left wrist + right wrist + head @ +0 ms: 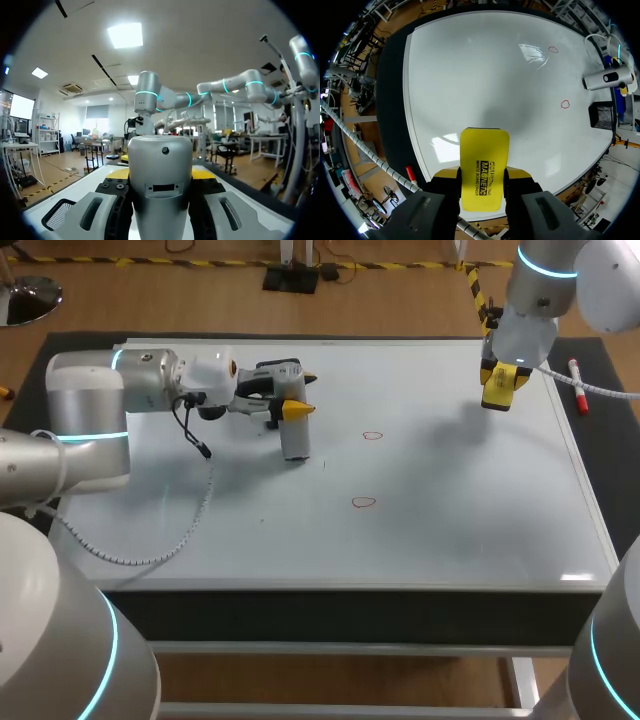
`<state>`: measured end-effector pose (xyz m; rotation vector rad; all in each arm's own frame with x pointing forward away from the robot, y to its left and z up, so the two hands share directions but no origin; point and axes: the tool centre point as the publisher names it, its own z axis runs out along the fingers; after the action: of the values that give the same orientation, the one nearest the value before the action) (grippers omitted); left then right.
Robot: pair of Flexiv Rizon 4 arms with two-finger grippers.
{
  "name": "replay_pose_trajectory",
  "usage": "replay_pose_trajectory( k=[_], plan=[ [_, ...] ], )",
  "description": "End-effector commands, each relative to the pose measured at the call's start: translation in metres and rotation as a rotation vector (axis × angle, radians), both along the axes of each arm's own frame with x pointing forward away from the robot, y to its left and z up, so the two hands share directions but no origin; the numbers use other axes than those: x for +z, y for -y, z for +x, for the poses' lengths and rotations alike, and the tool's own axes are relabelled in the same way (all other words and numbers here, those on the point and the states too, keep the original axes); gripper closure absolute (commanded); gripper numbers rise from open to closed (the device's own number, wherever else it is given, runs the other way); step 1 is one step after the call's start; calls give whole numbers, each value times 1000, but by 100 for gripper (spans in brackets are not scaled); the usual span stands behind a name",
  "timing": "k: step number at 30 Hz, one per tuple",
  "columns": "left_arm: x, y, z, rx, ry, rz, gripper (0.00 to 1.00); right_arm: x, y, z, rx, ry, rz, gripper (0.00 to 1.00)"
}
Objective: Pick up the inspection probe, press it on each red-marked spot on the whiteboard one by one, put down the probe, pick up the eraser, and wipe off all the red marks.
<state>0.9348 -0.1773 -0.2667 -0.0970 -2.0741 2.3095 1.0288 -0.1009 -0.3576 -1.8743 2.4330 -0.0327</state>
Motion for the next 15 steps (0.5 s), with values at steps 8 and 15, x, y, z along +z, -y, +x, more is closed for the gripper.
replay_pose_trajectory(
  k=[8, 15],
  plan=[
    [23, -58, -20, 102, 14, 39, 100, 1, 1, 1, 2, 0, -2, 100],
    [23, -99, -25, 194, 29, 50, 100, 1, 1, 1, 2, 0, -2, 100]
  ],
)
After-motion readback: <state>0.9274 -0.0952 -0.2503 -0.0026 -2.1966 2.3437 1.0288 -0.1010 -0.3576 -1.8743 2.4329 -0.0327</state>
